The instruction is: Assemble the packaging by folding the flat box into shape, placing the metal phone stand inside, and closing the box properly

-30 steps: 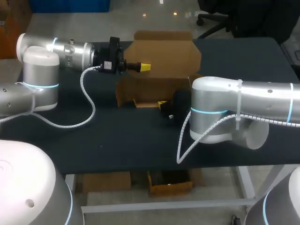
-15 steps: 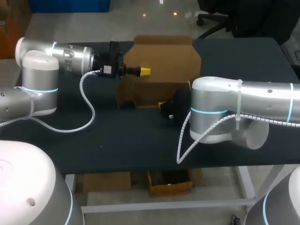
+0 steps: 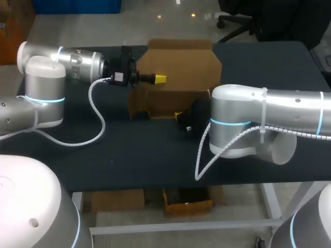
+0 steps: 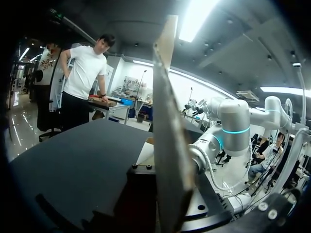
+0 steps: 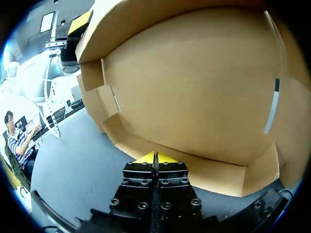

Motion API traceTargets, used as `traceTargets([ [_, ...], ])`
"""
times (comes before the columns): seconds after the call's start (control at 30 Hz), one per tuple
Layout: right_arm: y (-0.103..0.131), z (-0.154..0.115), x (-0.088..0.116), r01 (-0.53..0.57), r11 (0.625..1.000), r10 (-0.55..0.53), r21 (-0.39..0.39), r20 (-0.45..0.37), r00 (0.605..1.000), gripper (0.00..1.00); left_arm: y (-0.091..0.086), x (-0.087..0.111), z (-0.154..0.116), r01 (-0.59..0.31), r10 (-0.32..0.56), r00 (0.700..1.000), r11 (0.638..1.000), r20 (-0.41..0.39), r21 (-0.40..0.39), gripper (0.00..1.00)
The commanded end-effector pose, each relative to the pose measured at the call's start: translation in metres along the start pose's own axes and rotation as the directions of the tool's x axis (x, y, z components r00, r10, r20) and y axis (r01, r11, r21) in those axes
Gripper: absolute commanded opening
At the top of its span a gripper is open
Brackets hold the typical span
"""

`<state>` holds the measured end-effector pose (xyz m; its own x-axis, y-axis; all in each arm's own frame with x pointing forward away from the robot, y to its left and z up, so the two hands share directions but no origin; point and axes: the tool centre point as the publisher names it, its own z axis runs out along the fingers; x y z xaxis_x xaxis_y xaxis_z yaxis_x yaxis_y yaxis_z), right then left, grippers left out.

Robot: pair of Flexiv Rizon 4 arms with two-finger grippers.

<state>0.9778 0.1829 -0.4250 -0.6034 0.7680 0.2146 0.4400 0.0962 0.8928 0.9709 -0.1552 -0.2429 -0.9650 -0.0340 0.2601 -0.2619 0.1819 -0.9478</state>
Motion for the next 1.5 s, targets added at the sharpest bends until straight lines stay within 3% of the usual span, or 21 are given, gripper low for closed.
traceTargets([
  [0.03, -0.001, 0.003, 0.001, 0.001, 1.0, -0.001, -0.001, 0.006, 1.0, 0.0, 0.005, -0.002, 0.002, 0.002, -0.002, 1.0, 1.0, -0.001, -0.004, 0.0],
  [0.53, -0.001, 0.003, 0.001, 0.001, 1.0, -0.001, -0.001, 0.006, 1.0, 0.0, 0.006, -0.002, 0.0, 0.004, -0.004, 1.0, 1.0, 0.003, -0.01, 0.0],
  [1.1, 0.015, -0.064, 0.029, 0.062, 0.995, -0.064, -0.082, -0.024, 0.998, 0.0, 0.006, -0.002, 0.0, 0.004, -0.004, 1.0, 1.0, 0.003, -0.01, 0.0],
  [1.5, 0.005, -0.13, 0.024, 0.065, 0.988, -0.079, -0.141, -0.096, 0.992, 0.0, 0.006, -0.002, 0.0, 0.004, -0.004, 1.0, 1.0, 0.003, -0.01, 0.0],
])
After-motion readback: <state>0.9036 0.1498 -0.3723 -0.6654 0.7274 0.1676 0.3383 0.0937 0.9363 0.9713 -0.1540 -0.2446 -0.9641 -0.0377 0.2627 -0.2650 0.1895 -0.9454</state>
